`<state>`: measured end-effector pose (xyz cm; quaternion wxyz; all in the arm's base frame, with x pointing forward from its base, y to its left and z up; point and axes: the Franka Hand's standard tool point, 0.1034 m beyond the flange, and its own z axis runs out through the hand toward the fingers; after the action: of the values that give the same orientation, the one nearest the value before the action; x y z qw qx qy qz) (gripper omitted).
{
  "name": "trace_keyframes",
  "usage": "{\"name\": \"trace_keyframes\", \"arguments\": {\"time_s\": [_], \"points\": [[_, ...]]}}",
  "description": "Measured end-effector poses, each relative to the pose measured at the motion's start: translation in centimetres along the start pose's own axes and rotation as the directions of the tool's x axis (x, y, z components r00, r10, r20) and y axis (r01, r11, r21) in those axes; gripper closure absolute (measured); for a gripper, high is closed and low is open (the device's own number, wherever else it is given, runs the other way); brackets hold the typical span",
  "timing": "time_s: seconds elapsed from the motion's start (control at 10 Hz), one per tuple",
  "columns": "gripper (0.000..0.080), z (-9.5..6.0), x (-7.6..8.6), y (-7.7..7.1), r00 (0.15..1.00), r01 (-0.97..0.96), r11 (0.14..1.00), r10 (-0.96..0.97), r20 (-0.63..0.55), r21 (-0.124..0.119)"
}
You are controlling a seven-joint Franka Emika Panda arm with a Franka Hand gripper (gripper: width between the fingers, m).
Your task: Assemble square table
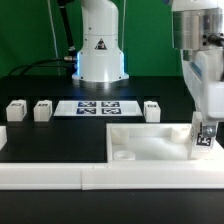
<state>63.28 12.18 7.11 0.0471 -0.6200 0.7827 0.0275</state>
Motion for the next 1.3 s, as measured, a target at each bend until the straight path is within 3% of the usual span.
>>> {"name": "trace_keyframes", "arguments": {"time_s": [0.2,0.4,0.5,0.6,0.7,0.8,0.9,1.3], "points": [[0.0509,-0.07,0.0,-0.07,0.991,-0.135,0.991,0.135,0.012,-0.001],[0.0509,-0.05,-0.04,-0.01,0.988,-0.153,0.988,0.153,0.015,0.0],[0.0453,0.0,-0.16,0.06,0.989,-0.149,0.989,0.15,0.019,-0.002],[0.0317,0.03,-0.2,0.09,0.993,-0.12,0.993,0.12,0.018,-0.002],[0.0317,0.05,-0.14,0.12,0.999,-0.053,0.999,0.053,0.014,-0.002],[0.0187,0.1,-0.14,0.29,0.991,0.13,0.991,-0.13,0.011,-0.008],[0.0161,0.12,-0.26,0.35,0.958,0.286,0.958,-0.286,0.011,-0.006],[0.0151,0.15,-0.27,0.36,0.847,0.532,0.847,-0.532,0.008,-0.004]]}}
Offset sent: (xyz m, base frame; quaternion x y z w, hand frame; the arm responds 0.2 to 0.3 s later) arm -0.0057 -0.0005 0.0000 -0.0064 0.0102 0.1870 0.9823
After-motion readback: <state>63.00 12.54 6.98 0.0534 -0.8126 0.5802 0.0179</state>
